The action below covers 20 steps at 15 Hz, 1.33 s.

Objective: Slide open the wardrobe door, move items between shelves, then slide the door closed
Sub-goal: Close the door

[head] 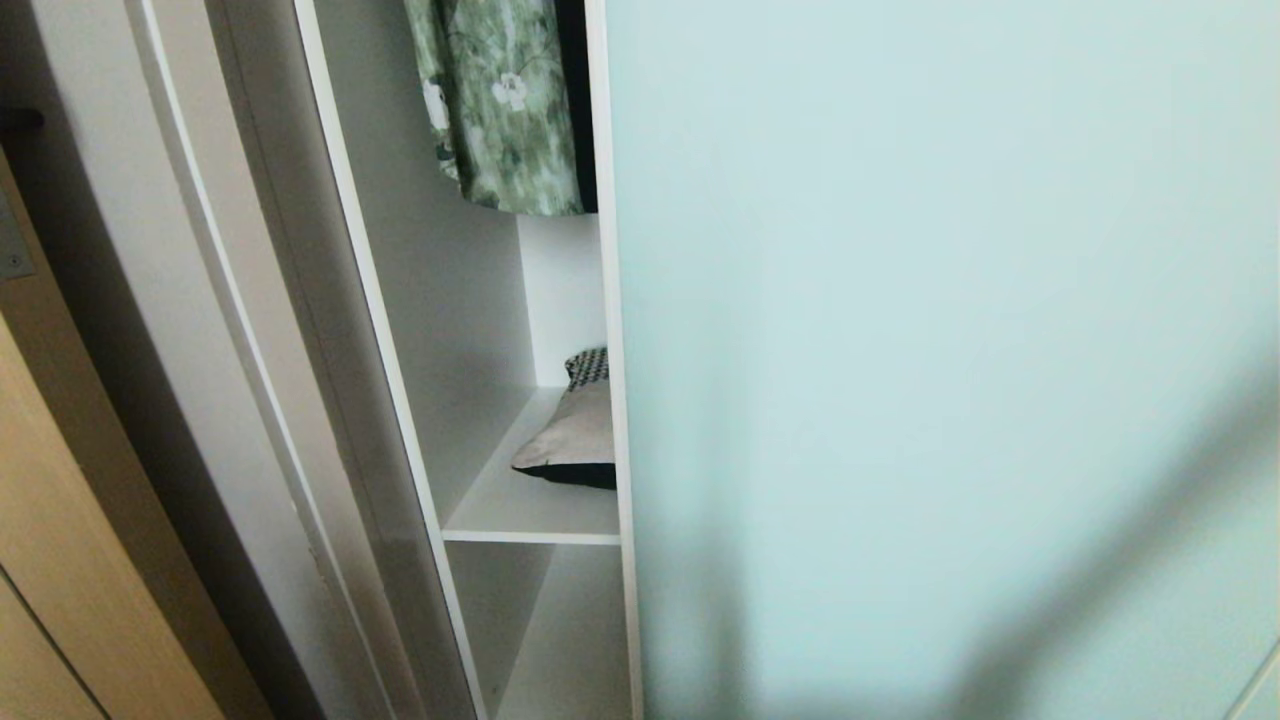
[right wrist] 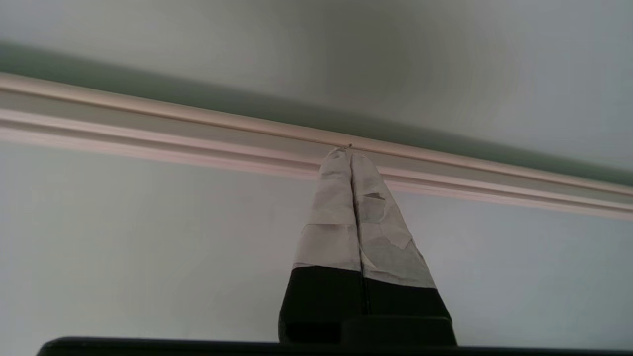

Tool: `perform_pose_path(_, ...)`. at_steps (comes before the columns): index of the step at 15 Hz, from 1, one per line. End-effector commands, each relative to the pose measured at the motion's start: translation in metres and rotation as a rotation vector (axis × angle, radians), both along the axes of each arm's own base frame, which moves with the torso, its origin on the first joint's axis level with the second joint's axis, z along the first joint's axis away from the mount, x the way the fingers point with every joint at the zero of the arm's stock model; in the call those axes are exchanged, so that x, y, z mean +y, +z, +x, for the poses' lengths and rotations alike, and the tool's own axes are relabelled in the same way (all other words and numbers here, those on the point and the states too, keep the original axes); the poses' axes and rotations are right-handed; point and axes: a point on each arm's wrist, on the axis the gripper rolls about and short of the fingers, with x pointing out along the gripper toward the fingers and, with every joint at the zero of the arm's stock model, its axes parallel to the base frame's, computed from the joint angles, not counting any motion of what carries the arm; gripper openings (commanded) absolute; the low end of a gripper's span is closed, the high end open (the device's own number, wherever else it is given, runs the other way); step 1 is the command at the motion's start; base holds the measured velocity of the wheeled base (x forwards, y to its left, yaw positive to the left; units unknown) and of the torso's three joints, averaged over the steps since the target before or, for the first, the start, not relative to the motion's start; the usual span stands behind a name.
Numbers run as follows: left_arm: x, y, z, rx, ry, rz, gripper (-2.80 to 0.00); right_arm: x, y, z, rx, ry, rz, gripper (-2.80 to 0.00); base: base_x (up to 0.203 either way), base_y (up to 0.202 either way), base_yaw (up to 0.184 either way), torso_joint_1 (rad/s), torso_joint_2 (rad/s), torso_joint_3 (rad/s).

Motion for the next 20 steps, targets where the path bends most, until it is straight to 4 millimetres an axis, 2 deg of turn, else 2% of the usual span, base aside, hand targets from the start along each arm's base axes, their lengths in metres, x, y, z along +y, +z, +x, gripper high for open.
perform_pose_path(1, 0.000, 0.000, 0.000, 0.001, 0.000, 0.000, -2.80, -0.005, -0.020, 0.014, 0.015, 0.031, 0.050, -2.80, 0.000, 0.000, 0.000, 0.000, 0.00, 0.000)
perform_pose_path(5, 0.000, 0.000, 0.000, 0.002, 0.000, 0.000, -2.80, 0.001, -0.029, 0.033, 0.025, 0.075, 0.070, -2.80, 0.000, 0.000, 0.000, 0.000, 0.00, 0.000)
perform_pose_path(11, 0.000, 0.000, 0.000, 0.000, 0.000, 0.000, -2.80, -0.008, -0.054, 0.045, 0.046, 0.083, 0.099, -2.80, 0.000, 0.000, 0.000, 0.000, 0.00, 0.000)
perform_pose_path(16, 0.000, 0.000, 0.000, 0.001, 0.001, 0.000, -2.80, -0.009, -0.054, 0.047, 0.037, 0.085, 0.082, -2.80, 0.000, 0.000, 0.000, 0.000, 0.00, 0.000)
perform_pose_path(20, 0.000, 0.000, 0.000, 0.001, 0.000, 0.000, -2.80, 0.005, -0.044, 0.046, 0.041, 0.104, 0.094, -2.80, 0.000, 0.000, 0.000, 0.000, 0.00, 0.000)
